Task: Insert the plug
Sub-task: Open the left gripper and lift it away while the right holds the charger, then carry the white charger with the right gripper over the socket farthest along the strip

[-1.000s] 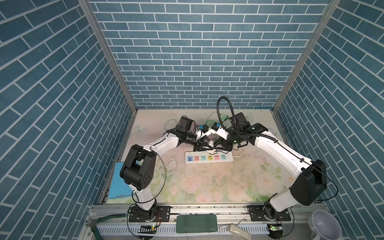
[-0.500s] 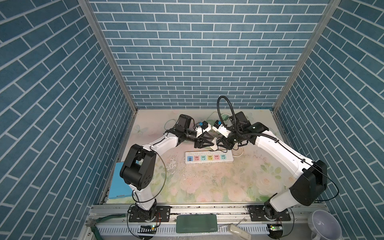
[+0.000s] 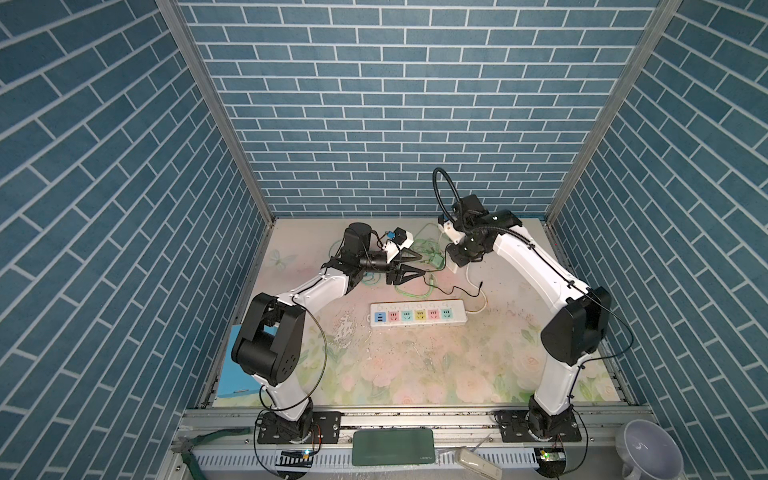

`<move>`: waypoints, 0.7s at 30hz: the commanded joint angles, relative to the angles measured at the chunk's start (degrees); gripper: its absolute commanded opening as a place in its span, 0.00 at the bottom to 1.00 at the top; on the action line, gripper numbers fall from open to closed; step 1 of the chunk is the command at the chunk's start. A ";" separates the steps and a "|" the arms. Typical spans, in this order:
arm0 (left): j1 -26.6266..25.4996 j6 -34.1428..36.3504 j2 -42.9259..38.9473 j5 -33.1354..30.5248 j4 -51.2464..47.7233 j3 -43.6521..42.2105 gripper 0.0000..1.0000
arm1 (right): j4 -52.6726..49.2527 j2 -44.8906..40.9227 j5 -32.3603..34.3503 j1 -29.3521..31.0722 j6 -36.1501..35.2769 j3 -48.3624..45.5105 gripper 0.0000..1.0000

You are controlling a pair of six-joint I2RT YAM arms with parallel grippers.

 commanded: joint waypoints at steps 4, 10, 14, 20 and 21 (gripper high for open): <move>-5.50 11.36 0.66 -8.73 -17.86 2.09 0.56 | -14.95 8.28 2.91 -5.44 8.16 20.40 0.05; -8.07 8.28 6.01 -8.76 -14.07 3.66 0.56 | -15.35 9.17 -2.08 -5.07 9.28 15.59 0.05; -9.04 5.30 9.73 -9.36 -9.25 5.03 0.56 | -10.77 3.50 -3.49 -5.04 11.32 4.19 0.05; -9.52 2.73 13.37 -9.72 -6.44 7.75 0.56 | -5.64 -4.63 -10.28 -4.90 13.75 -10.65 0.05; -9.61 2.70 13.64 -9.85 -6.60 8.08 0.56 | -4.93 -5.86 -11.19 -4.72 14.10 -12.76 0.05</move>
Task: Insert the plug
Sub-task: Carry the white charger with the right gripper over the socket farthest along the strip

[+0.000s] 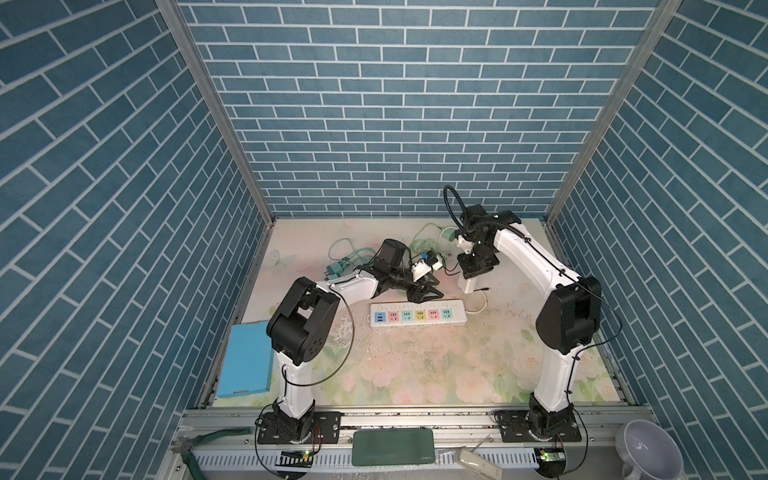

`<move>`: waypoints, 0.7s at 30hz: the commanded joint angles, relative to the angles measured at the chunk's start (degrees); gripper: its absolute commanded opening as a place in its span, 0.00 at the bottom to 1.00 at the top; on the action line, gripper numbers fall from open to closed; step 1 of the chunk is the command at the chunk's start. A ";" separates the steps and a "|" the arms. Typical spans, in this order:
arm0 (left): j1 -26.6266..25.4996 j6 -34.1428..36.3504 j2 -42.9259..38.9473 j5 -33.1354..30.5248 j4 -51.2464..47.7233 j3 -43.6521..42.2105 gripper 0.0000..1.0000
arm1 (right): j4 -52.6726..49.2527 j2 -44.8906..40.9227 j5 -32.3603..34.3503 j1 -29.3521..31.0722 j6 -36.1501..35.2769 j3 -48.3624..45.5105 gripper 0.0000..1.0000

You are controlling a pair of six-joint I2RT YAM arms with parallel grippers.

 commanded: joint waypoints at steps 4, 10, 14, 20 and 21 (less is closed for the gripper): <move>-0.59 -1.89 0.95 -1.08 3.18 1.94 0.56 | 3.49 -8.92 -6.87 1.19 4.51 -9.08 0.05; -0.63 -3.55 1.39 -2.58 6.45 0.84 0.56 | 1.96 -8.49 -4.76 6.07 6.85 -10.13 0.05; -0.65 -3.70 0.95 -3.04 7.91 -0.65 0.56 | 3.01 -7.14 -1.81 8.05 9.87 -10.47 0.05; -0.59 -2.17 -0.22 -4.03 7.37 -2.60 0.56 | 4.66 -4.30 -1.46 9.98 12.94 -11.85 0.05; -0.58 -1.88 -0.43 -4.26 7.28 -2.87 0.56 | 4.97 -4.03 -1.59 10.33 13.37 -12.39 0.05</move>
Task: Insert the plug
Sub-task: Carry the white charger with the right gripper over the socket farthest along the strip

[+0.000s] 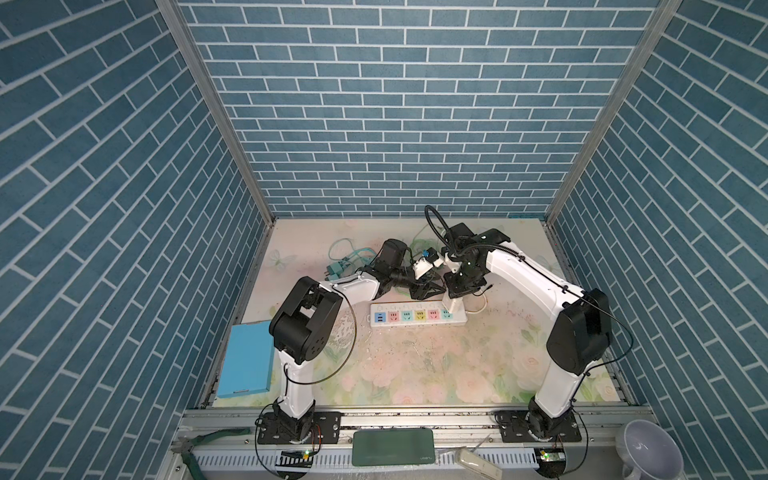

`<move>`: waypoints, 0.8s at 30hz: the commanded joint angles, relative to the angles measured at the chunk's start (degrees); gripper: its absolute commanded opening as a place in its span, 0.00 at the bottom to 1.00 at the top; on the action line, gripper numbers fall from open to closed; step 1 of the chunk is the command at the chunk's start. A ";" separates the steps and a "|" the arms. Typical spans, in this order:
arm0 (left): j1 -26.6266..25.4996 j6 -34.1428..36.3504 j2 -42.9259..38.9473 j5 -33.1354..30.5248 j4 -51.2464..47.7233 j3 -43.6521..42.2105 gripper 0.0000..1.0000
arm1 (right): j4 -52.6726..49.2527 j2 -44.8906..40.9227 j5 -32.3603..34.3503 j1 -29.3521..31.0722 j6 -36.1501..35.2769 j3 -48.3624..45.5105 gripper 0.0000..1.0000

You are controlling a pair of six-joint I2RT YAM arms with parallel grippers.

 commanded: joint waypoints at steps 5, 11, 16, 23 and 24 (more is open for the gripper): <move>0.09 1.40 -1.92 -0.90 1.24 -2.84 0.56 | 0.86 1.99 2.49 1.66 5.20 -2.03 0.05; 0.88 1.14 -3.86 -2.06 2.28 -4.87 0.56 | 1.05 2.88 3.59 1.93 5.92 -1.11 0.05; 1.58 0.72 -5.71 -5.59 3.84 -6.84 0.56 | 0.26 2.85 7.68 2.26 7.40 -1.46 0.06; 3.14 -3.29 -7.16 -9.81 7.61 -8.91 0.56 | 4.72 0.63 9.57 2.70 11.29 -6.48 0.09; 3.30 -3.53 -7.51 -10.12 7.94 -9.35 0.56 | 5.77 0.24 8.78 2.72 11.80 -7.41 0.09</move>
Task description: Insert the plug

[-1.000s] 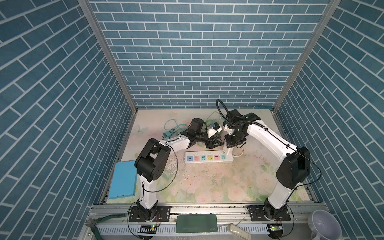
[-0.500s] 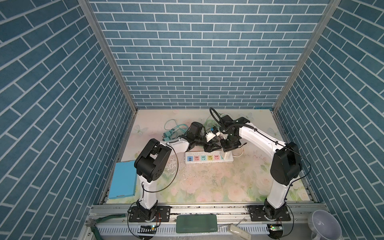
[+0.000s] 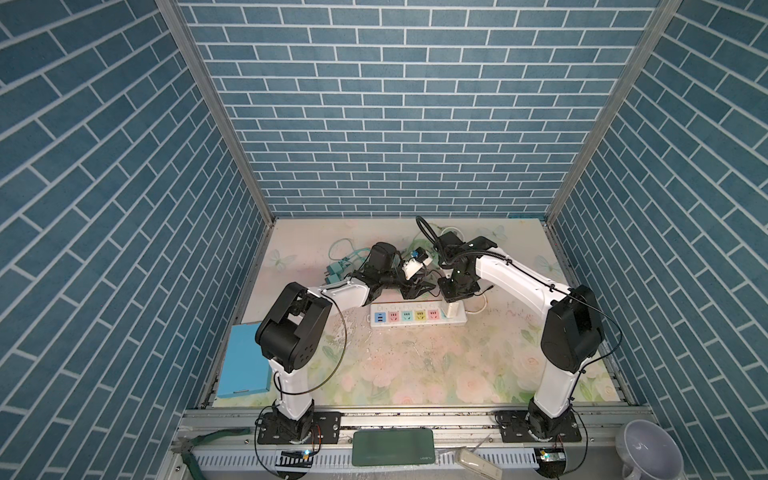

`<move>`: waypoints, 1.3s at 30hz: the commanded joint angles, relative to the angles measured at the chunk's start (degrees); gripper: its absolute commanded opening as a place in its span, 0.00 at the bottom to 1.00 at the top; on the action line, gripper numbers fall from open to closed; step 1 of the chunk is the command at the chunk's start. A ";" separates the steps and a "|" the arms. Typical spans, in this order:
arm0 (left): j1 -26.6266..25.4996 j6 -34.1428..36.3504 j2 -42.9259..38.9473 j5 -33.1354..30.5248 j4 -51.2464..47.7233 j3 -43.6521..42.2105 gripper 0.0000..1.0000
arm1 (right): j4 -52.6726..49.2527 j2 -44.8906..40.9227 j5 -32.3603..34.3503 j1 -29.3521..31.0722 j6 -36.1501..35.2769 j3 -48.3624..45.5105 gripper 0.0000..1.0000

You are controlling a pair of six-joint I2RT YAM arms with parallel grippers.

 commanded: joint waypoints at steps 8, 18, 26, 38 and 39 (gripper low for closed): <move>2.26 -4.20 -4.31 -5.52 6.16 -4.43 0.56 | 4.48 -3.34 1.42 0.52 6.68 -10.12 0.07; 2.68 -5.83 -4.79 -7.78 9.02 -5.12 0.56 | 3.48 -2.96 6.41 3.61 10.01 -11.21 0.06; 3.74 -6.82 -6.13 -9.14 10.46 -6.21 0.57 | 3.76 -4.07 8.57 5.13 12.88 -13.46 0.05; 3.88 -7.68 -8.17 -11.34 11.79 -7.66 0.57 | 4.08 -2.57 8.87 5.70 13.00 -13.14 0.05; 3.90 -7.65 -8.13 -11.34 11.74 -7.66 0.57 | 4.19 -2.90 8.74 5.70 13.00 -13.23 0.05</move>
